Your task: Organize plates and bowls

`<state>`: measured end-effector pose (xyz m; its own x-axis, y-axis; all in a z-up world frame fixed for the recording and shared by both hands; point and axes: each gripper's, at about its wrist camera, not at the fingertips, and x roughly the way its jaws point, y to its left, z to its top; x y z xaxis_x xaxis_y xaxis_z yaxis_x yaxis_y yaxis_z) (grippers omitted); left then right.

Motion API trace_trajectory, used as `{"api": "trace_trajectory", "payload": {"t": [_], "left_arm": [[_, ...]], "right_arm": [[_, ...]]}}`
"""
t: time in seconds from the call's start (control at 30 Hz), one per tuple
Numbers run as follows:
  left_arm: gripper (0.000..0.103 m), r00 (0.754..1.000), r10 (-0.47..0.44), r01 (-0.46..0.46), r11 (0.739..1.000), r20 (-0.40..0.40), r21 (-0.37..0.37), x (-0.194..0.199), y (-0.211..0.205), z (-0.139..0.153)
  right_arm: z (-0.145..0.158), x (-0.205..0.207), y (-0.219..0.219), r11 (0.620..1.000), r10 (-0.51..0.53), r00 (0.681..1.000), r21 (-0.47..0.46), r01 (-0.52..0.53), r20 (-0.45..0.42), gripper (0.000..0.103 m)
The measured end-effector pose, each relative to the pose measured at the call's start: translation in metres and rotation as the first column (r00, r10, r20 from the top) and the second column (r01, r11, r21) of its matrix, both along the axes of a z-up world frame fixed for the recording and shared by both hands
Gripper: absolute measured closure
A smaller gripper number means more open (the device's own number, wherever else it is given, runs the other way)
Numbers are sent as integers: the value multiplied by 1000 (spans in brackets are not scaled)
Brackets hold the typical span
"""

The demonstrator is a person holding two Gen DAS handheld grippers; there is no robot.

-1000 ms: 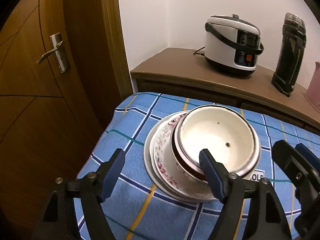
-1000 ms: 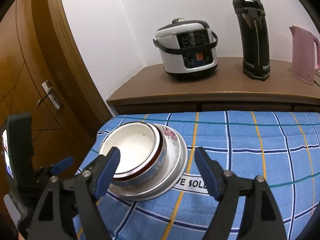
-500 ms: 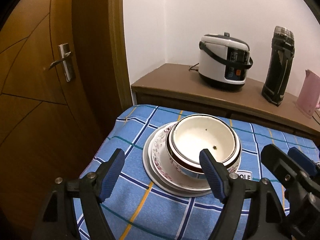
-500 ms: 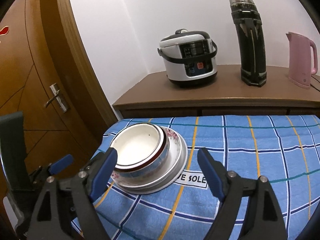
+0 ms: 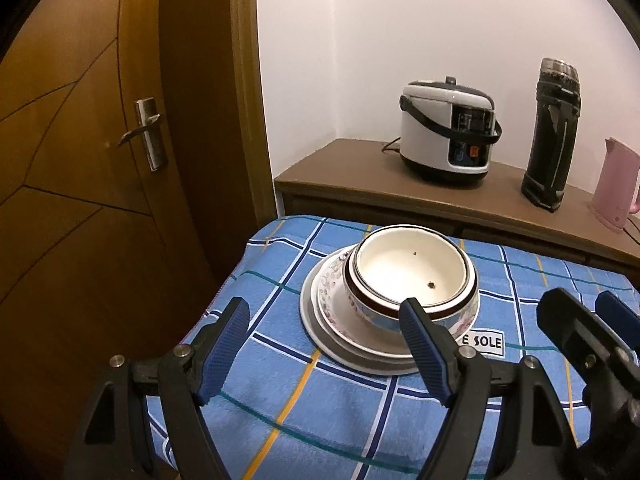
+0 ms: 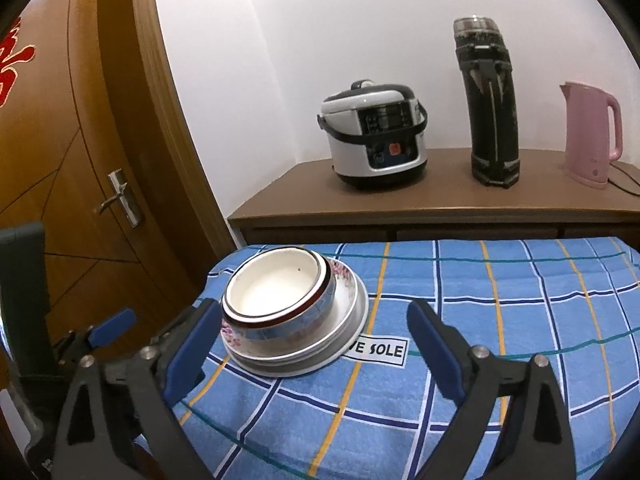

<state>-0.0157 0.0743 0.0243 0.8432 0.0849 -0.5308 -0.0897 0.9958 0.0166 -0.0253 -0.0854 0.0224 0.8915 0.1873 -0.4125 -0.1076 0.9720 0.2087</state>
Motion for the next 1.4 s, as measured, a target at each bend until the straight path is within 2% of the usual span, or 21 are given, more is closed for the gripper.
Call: {"api": "trace_trajectory", "payload": {"t": [0.2,0.37,0.6,0.7,0.93,1.03,1.4], "left_arm": [[24,1000,2,-2,1000,27,27,-14,-2,2],[24,1000,1,-1,1000,15,27,-21,-2,-1],[24,1000,6,-5,1000,17,-17,-29,4,6],[24,1000,7,-7,1000,25,-13,-31,3,9],[22,998,8,-9,1000,57,14,-35,-1,13],[15,997,4,-4,1000,73,8,-35,-1,15],[14,995,5,-5,1000,102,6,-33,-5,19]], "right_arm": [[3,-19,3,1000,-3,999,-11,3,35,3],[6,-32,4,1000,-9,998,-10,9,59,2],[16,-48,2,1000,-25,994,-6,25,105,1],[19,-53,3,999,-33,991,-17,35,131,0],[21,-58,-2,998,-60,985,-11,63,162,0],[21,-57,-4,997,-69,984,-9,71,166,0],[21,-58,-9,997,-81,979,2,82,189,0]]}}
